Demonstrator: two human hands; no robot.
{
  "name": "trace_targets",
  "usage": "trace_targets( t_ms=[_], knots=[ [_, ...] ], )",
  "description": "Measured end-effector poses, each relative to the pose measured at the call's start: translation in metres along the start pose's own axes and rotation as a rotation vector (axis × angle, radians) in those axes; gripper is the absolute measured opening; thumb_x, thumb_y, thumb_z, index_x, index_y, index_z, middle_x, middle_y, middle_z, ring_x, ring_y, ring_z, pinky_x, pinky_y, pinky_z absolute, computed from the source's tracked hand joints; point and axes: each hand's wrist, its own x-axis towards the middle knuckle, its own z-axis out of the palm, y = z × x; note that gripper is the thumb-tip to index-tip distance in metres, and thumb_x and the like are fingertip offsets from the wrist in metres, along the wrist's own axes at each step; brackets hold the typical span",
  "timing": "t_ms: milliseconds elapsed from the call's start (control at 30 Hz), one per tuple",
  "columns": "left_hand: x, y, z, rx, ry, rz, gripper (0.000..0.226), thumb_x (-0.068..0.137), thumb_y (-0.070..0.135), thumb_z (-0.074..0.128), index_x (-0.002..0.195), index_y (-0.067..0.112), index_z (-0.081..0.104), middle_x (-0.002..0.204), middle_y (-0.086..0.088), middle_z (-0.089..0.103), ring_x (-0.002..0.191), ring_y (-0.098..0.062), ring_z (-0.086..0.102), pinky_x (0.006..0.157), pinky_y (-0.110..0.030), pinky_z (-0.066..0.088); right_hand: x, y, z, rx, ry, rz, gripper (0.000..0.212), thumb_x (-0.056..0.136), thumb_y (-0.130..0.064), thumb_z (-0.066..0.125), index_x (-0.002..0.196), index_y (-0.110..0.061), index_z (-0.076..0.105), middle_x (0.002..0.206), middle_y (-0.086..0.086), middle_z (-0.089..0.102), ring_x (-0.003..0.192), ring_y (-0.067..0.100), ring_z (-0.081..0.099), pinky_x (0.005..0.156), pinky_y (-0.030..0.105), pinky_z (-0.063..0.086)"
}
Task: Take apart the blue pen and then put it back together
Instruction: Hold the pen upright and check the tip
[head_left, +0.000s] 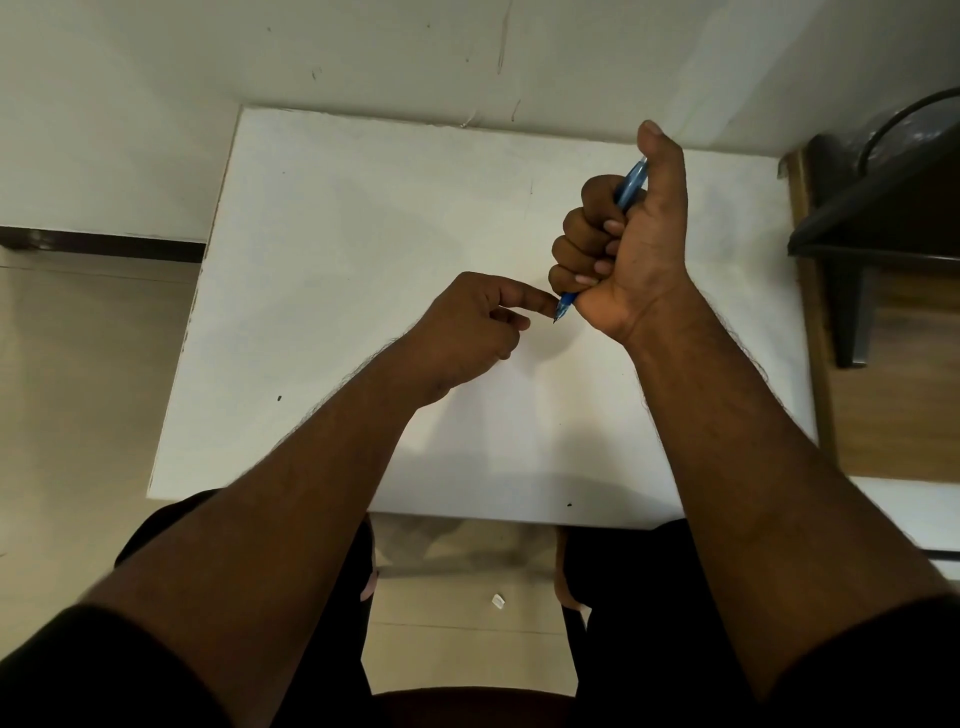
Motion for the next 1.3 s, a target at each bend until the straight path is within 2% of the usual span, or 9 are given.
trace_targets(
  t_ms=[133, 267, 400, 533, 700, 767, 967, 1167, 1300],
  knots=[
    [-0.0005, -0.0011, -0.0006, -0.006, 0.01, 0.0, 0.055, 0.074, -0.014, 0.046, 0.096, 0.029, 0.072, 0.105, -0.011, 0.071, 0.101, -0.014, 0.063, 0.073, -0.035, 0.051, -0.0003, 0.0015, -0.0002, 0.022, 0.012, 0.005, 0.068, 0.09, -0.066, 0.026, 0.046, -0.014, 0.023, 0.037, -0.001, 0.019, 0.037, 0.012, 0.012, 0.046, 0.02, 0.015],
    [-0.0009, 0.0, 0.0004, -0.005, 0.004, -0.002, 0.055, 0.074, -0.014, 0.046, 0.096, 0.029, 0.072, 0.102, -0.011, 0.071, 0.1, -0.013, 0.063, 0.069, -0.031, 0.049, -0.0012, 0.0002, 0.0013, 0.01, 0.046, 0.004, 0.065, 0.091, -0.064, 0.028, 0.048, -0.015, 0.02, 0.038, -0.001, 0.016, 0.039, 0.013, 0.009, 0.046, 0.021, 0.013],
    [-0.0018, 0.0009, 0.0004, -0.009, -0.003, -0.005, 0.055, 0.075, -0.014, 0.046, 0.099, 0.027, 0.072, 0.097, -0.002, 0.07, 0.099, -0.014, 0.063, 0.067, -0.028, 0.048, -0.0019, 0.0003, 0.001, 0.024, 0.065, -0.005, 0.064, 0.091, -0.063, 0.028, 0.05, -0.014, 0.02, 0.038, -0.002, 0.018, 0.039, 0.012, 0.01, 0.044, 0.022, 0.014],
    [-0.0028, 0.0029, 0.001, 0.003, -0.009, -0.003, 0.054, 0.075, -0.014, 0.047, 0.101, 0.026, 0.072, 0.093, 0.004, 0.068, 0.1, -0.013, 0.062, 0.057, -0.018, 0.044, -0.002, 0.0, 0.0008, 0.014, 0.052, 0.006, 0.065, 0.091, -0.063, 0.028, 0.048, -0.015, 0.022, 0.037, -0.001, 0.018, 0.038, 0.012, 0.011, 0.045, 0.022, 0.014],
    [-0.003, 0.0028, 0.0004, -0.018, 0.001, 0.003, 0.055, 0.074, -0.015, 0.047, 0.102, 0.025, 0.072, 0.095, 0.007, 0.068, 0.101, -0.015, 0.062, 0.068, -0.029, 0.048, -0.0017, -0.0001, -0.0014, 0.038, 0.049, -0.001, 0.064, 0.09, -0.065, 0.027, 0.052, -0.014, 0.017, 0.042, 0.0, 0.014, 0.041, 0.012, 0.01, 0.047, 0.023, 0.012],
    [-0.0041, 0.0025, 0.0005, -0.018, -0.002, 0.007, 0.055, 0.075, -0.015, 0.046, 0.103, 0.024, 0.072, 0.097, 0.009, 0.068, 0.1, -0.014, 0.063, 0.07, -0.03, 0.049, -0.0026, 0.0015, -0.0012, 0.039, 0.065, -0.006, 0.063, 0.089, -0.068, 0.026, 0.059, -0.015, 0.013, 0.048, 0.002, 0.011, 0.044, 0.013, 0.008, 0.049, 0.025, 0.011],
    [-0.0034, 0.0043, 0.0007, 0.004, -0.008, 0.012, 0.054, 0.075, -0.016, 0.047, 0.103, 0.024, 0.071, 0.095, 0.017, 0.068, 0.097, -0.012, 0.063, 0.066, -0.024, 0.049, -0.0012, 0.0004, -0.0011, 0.028, 0.054, 0.008, 0.065, 0.091, -0.063, 0.028, 0.047, -0.015, 0.023, 0.038, -0.002, 0.018, 0.039, 0.012, 0.011, 0.046, 0.022, 0.013],
    [-0.0044, 0.0055, 0.0029, 0.009, -0.009, 0.011, 0.052, 0.076, -0.015, 0.046, 0.106, 0.019, 0.071, 0.097, 0.009, 0.069, 0.097, -0.013, 0.063, 0.067, -0.025, 0.048, -0.002, -0.0009, -0.0022, 0.008, 0.071, 0.025, 0.064, 0.09, -0.063, 0.029, 0.048, -0.016, 0.021, 0.039, -0.002, 0.016, 0.04, 0.013, 0.009, 0.047, 0.023, 0.011],
    [-0.0038, 0.0049, 0.0031, -0.008, 0.004, 0.007, 0.053, 0.076, -0.015, 0.045, 0.104, 0.022, 0.072, 0.106, 0.001, 0.071, 0.096, -0.013, 0.063, 0.071, -0.031, 0.049, -0.0008, -0.0001, -0.0056, 0.051, 0.089, 0.013, 0.064, 0.088, -0.071, 0.027, 0.058, -0.015, 0.015, 0.045, 0.0, 0.014, 0.044, 0.013, 0.009, 0.049, 0.025, 0.012]
  ],
)
